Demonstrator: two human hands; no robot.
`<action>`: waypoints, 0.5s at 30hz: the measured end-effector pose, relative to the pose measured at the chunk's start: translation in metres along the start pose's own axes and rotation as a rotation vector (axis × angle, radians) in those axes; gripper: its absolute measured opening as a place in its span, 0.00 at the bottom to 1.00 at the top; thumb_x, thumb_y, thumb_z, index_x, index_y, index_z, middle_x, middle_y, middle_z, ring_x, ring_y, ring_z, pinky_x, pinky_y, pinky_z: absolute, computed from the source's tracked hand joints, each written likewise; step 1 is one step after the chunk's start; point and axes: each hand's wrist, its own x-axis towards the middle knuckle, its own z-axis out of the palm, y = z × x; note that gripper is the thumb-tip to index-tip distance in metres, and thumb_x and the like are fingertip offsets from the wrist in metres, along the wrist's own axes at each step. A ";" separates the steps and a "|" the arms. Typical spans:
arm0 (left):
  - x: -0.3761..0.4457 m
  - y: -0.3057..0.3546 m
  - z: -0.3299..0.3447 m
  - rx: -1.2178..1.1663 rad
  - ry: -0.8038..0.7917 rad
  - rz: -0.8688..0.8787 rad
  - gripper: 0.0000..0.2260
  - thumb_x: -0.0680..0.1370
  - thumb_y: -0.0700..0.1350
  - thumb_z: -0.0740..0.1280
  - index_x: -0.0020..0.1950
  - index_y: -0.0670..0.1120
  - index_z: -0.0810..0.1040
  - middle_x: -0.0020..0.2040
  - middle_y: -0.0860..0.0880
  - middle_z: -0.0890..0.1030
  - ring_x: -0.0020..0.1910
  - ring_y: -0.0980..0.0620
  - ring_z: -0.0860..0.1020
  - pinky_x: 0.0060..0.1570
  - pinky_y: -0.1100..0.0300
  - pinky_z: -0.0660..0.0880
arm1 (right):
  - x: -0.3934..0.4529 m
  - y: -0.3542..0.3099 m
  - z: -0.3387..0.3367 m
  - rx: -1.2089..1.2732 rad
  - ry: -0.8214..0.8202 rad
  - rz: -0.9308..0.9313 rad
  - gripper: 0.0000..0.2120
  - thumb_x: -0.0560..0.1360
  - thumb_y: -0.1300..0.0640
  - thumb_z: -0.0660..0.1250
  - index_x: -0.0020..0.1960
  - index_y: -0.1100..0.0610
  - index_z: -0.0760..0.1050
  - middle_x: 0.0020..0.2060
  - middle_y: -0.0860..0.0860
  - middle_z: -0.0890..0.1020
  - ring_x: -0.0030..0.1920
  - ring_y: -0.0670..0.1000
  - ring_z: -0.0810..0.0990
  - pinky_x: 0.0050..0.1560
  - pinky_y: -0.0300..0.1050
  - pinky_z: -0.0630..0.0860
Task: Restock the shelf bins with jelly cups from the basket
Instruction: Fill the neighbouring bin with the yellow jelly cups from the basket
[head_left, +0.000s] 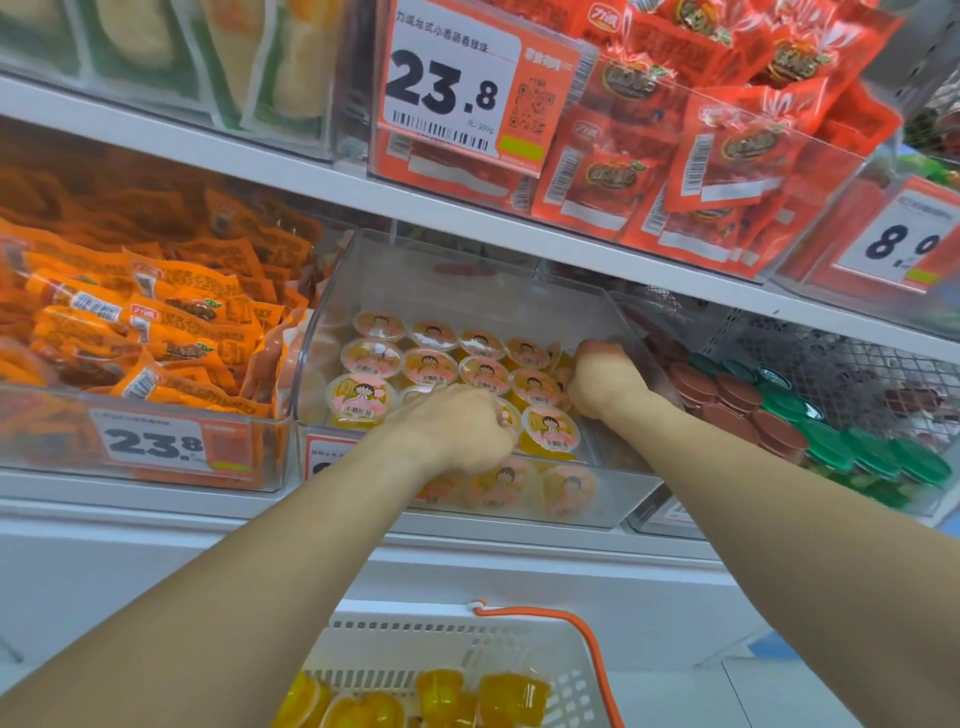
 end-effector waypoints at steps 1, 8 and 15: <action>-0.002 0.001 0.000 -0.009 0.031 0.004 0.15 0.79 0.55 0.58 0.38 0.49 0.75 0.44 0.49 0.76 0.47 0.46 0.74 0.51 0.50 0.75 | -0.007 0.001 -0.001 0.075 0.082 -0.017 0.12 0.81 0.61 0.60 0.61 0.63 0.74 0.58 0.61 0.79 0.58 0.62 0.79 0.54 0.50 0.76; -0.029 0.012 0.011 -0.100 0.856 0.420 0.06 0.75 0.42 0.63 0.39 0.44 0.76 0.38 0.49 0.77 0.41 0.46 0.73 0.44 0.48 0.71 | -0.102 -0.003 0.001 0.826 0.729 -0.201 0.02 0.75 0.62 0.66 0.46 0.57 0.76 0.37 0.49 0.75 0.35 0.44 0.73 0.39 0.37 0.69; -0.093 0.015 0.086 -0.096 0.703 0.677 0.07 0.75 0.39 0.62 0.37 0.41 0.74 0.32 0.47 0.73 0.31 0.46 0.70 0.31 0.54 0.66 | -0.202 -0.028 0.129 1.267 0.613 0.044 0.03 0.77 0.60 0.64 0.47 0.53 0.73 0.33 0.52 0.74 0.33 0.52 0.73 0.35 0.48 0.71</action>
